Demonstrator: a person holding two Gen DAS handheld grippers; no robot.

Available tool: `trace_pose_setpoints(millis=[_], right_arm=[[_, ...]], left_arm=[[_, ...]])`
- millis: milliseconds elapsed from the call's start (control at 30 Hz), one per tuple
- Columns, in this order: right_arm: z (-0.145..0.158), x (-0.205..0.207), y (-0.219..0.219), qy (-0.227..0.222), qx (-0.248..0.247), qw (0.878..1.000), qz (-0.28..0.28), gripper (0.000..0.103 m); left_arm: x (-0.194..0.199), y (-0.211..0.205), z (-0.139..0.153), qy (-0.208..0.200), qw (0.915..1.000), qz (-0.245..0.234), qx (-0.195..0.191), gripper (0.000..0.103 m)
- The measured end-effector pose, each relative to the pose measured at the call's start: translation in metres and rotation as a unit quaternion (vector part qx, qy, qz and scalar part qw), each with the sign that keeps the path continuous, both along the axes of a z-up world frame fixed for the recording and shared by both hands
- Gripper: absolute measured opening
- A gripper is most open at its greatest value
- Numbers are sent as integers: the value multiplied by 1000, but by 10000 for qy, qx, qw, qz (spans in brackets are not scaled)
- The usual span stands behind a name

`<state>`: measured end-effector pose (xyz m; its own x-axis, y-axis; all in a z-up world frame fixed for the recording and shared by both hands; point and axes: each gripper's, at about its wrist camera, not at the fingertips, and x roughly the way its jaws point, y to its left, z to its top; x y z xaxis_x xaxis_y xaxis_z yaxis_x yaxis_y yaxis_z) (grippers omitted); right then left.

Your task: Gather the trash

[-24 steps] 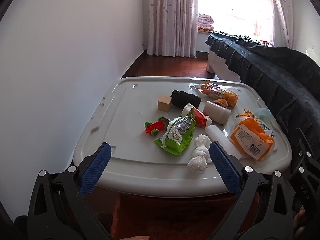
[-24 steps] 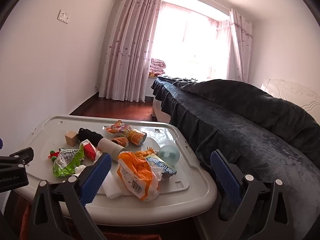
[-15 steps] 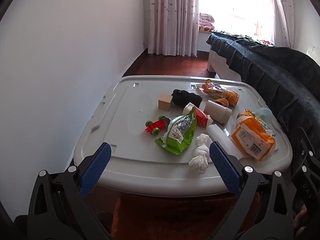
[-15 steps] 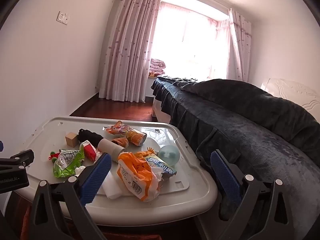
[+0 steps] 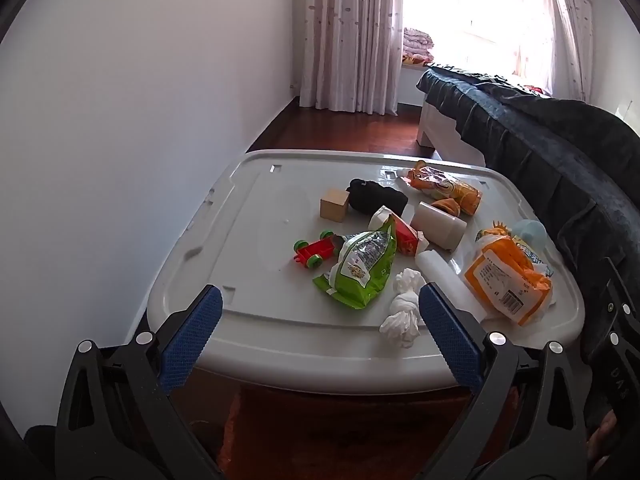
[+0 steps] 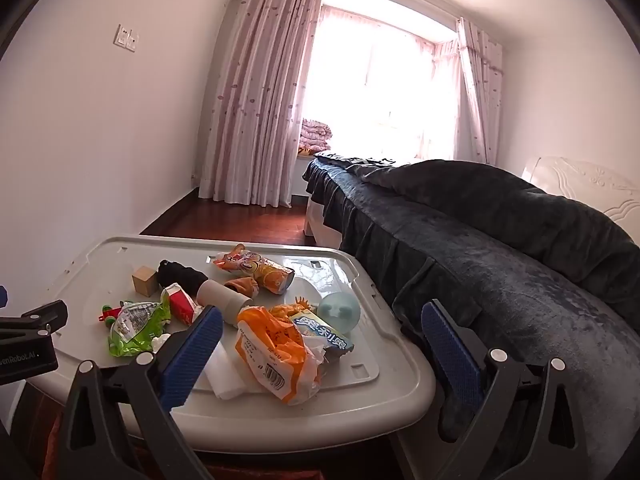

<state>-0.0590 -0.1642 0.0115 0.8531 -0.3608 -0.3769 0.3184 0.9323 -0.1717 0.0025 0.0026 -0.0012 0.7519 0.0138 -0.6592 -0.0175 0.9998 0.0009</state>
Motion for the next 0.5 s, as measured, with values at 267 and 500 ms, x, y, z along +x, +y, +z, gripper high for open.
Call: trace_pose_setpoints(millis=[267, 500], right_arm=[[0, 0, -1, -12, 17, 10000, 4, 98], [0, 0, -2, -17, 30, 10000, 11, 98]], left_arm=[[-1, 2, -1, 33, 10000, 30, -30, 96], [-1, 3, -1, 39, 10000, 21, -47, 96]])
